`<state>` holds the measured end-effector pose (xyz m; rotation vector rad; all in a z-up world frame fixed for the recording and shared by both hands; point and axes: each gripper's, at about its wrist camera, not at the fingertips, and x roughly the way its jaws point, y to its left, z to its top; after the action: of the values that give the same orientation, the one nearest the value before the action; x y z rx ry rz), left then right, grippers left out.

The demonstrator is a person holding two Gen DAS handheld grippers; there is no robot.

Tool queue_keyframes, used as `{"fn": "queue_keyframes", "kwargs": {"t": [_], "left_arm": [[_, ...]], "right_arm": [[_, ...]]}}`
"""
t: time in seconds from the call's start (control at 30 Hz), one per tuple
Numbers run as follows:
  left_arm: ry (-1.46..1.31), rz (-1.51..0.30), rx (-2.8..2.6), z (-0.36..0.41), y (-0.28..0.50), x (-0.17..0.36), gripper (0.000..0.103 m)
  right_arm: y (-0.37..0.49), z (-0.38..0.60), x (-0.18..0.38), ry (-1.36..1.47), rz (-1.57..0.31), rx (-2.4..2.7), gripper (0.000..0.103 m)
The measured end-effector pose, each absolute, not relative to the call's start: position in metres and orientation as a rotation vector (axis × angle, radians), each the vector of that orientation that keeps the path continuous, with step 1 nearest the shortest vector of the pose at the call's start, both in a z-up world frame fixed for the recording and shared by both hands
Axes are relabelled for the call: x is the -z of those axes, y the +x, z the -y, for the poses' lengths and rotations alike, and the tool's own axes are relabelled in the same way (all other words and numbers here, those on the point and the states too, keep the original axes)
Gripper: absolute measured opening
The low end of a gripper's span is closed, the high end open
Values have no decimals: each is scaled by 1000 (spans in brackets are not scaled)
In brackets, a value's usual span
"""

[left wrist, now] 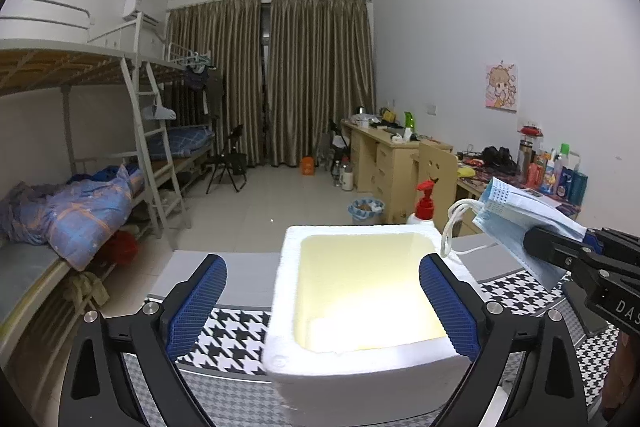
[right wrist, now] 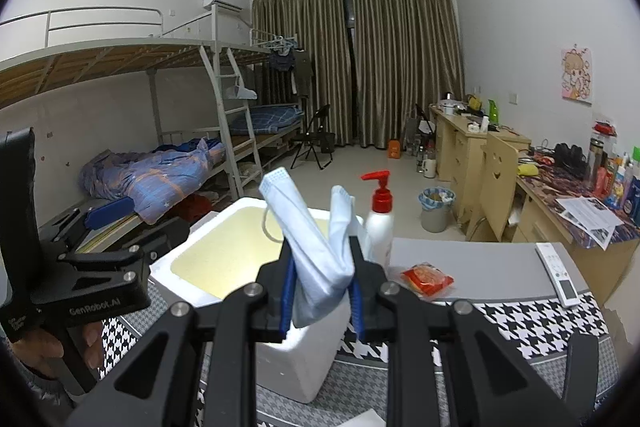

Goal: Organize soft objects
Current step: 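Open the left gripper over the foam box to drop the yellow net, then lower the held mask into the foam box and open the right gripper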

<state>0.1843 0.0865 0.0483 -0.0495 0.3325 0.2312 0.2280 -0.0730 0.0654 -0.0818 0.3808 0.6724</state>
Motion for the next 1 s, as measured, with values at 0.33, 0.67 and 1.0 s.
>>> {"fn": "queue_keyframes", "kwargs": {"t": [0.33, 0.67, 1.0], "left_arm": [[-54, -313, -273, -99, 173, -50, 102], [-61, -309, -307, -114, 162, -47, 102], [-80, -311, -311, -124, 155, -41, 102]], "right_arm": [[230, 52, -66, -100, -402, -715, 27], [245, 33, -59, -116, -459, -728, 27], [257, 16, -51, -137, -513, -727, 28]]}}
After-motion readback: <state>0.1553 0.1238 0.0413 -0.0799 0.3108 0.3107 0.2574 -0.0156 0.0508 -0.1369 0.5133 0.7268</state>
